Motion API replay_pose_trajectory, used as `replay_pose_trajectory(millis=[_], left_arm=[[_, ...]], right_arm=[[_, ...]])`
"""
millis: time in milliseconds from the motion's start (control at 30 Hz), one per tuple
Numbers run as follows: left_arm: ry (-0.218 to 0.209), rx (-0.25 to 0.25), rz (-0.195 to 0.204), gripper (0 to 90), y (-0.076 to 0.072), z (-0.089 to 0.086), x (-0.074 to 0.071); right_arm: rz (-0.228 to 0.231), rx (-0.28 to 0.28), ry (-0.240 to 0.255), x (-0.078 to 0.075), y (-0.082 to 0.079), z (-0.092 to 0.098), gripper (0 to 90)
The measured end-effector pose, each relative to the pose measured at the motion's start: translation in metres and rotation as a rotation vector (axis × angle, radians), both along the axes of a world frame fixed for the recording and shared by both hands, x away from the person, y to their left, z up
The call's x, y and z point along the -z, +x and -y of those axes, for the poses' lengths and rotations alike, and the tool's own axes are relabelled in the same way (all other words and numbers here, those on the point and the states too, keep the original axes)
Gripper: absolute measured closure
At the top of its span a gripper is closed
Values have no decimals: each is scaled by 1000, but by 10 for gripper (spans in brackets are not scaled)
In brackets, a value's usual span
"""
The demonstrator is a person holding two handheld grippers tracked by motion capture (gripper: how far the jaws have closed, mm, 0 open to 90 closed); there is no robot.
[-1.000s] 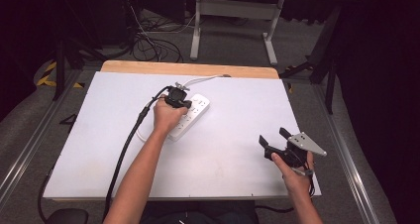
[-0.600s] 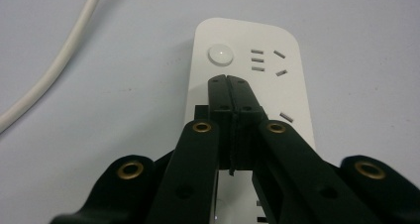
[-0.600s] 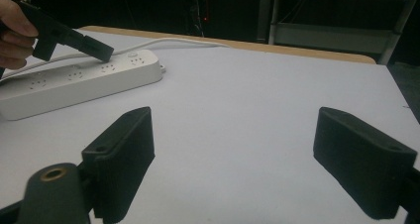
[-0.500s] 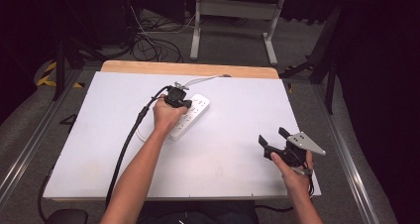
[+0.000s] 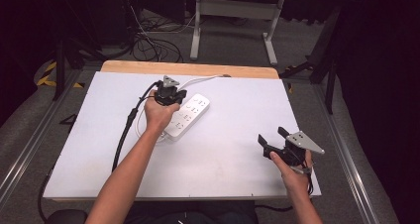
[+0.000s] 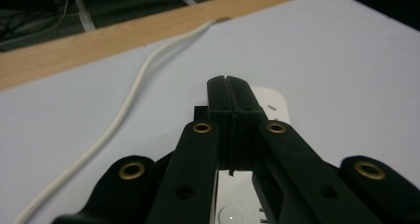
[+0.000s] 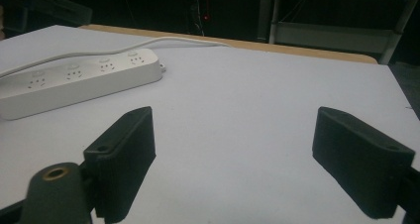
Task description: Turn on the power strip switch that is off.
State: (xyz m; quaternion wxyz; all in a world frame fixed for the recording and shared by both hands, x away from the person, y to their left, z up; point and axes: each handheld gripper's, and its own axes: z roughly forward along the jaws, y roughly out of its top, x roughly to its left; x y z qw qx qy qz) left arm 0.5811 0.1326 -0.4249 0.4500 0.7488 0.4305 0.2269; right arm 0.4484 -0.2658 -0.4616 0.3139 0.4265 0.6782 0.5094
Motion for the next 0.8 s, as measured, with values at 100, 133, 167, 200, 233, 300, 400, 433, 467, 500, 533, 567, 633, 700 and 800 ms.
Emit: replay_pose_trajectory(millis=[100,133,167,200,233,300,400,433,467,500,533,567,633,700,800], left_arm=[[-39,-20,58,900,-16,-16,-15],[-39,-20,58,900,-16,-16,-15],[-54,-33,76,900,-19,-21,-18],[-61,-50,96,900,-23,-29,-23],[-61,-50,96,900,-23,-29,-23],[-64,-55,111,900,-27,-35,-26],[-73,-56,120,900,-31,-41,-27],[-72,-56,125,900,-33,-43,-27],[-75,-57,128,900,-34,-43,-27],[-75,-57,128,900,-34,-43,-27],[-76,-57,127,900,-35,-43,-26],[-64,-56,134,900,-37,-43,-26],[-57,-56,138,900,-38,-42,-27],[-52,-59,152,900,-40,-42,-28],[-56,-58,156,900,-43,-42,-31]], right_arm=[[-2,3,2,0,0,0,172],[-2,5,3,-1,0,0,172],[0,8,3,-1,0,0,172],[0,12,6,-1,0,0,172],[0,12,6,-1,0,0,172],[-1,13,4,-1,-1,0,172],[1,18,4,-1,-1,-1,172],[0,17,-3,-1,-1,-1,172],[-1,17,-4,-1,-1,-1,172],[-1,17,-5,-1,-1,0,172],[-1,18,-5,-1,-1,0,172],[-1,19,-5,-1,-1,0,173],[-1,20,-5,0,-1,0,173],[2,21,-8,0,-1,1,174],[1,20,-7,-1,-1,1,174]])
